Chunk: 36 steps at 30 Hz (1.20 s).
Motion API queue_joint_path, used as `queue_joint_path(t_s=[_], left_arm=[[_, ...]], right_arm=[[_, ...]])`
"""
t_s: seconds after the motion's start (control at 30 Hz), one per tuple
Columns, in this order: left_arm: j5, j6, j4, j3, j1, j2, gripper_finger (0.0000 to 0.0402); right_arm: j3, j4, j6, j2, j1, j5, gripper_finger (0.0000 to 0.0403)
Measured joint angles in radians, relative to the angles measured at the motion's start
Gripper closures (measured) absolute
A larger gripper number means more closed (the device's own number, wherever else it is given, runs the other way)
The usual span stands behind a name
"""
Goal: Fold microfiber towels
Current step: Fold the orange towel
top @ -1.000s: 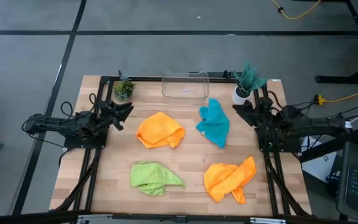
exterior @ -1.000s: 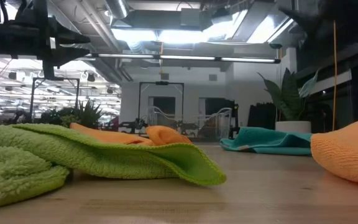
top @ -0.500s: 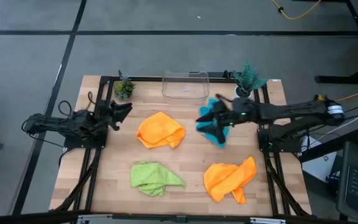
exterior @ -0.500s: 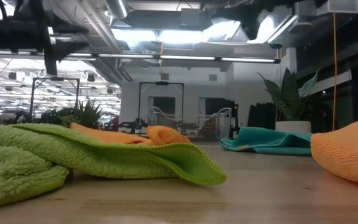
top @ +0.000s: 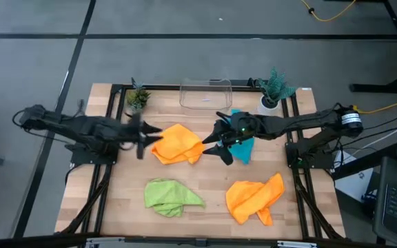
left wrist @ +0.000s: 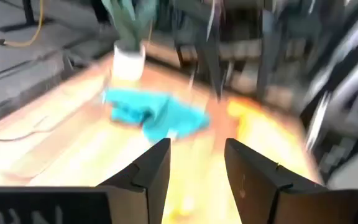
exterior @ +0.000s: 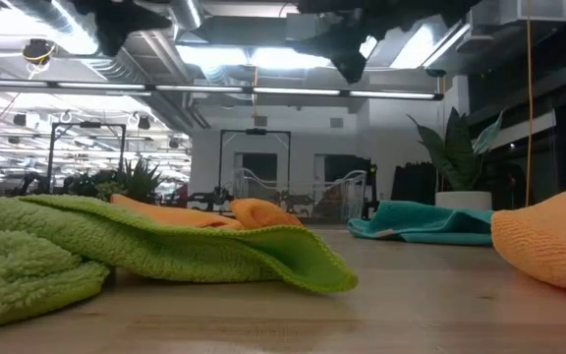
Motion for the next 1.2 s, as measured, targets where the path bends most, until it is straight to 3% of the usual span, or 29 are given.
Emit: queue_joint_path(t_s=[0.17,0.47,0.53,0.8,1.07,1.2], left_arm=[[-0.001,0.109,-0.111,0.104,-0.055,0.224,0.0256],[-0.007,0.037,-0.106,0.119,-0.071,0.465,0.0256],[-0.011,-0.012,-0.104,0.119,-0.063,0.485,0.0256],[-0.023,-0.077,-0.121,0.119,-0.056,0.528,0.0256],[-0.025,-0.099,-0.122,0.119,-0.056,0.538,0.0256],[-0.030,-0.107,-0.122,0.119,-0.056,0.538,0.0256]], right_arm=[[0.000,-0.001,-0.058,0.046,0.000,0.010,0.0167],[0.001,0.052,-0.129,0.173,0.002,0.061,0.0167],[0.001,0.061,-0.127,0.215,0.002,0.084,0.0167],[0.000,0.055,-0.219,0.324,0.003,0.343,0.0167],[0.000,0.028,-0.317,0.392,0.001,0.346,0.0167],[0.000,0.037,-0.314,0.424,-0.012,0.430,0.0167]])
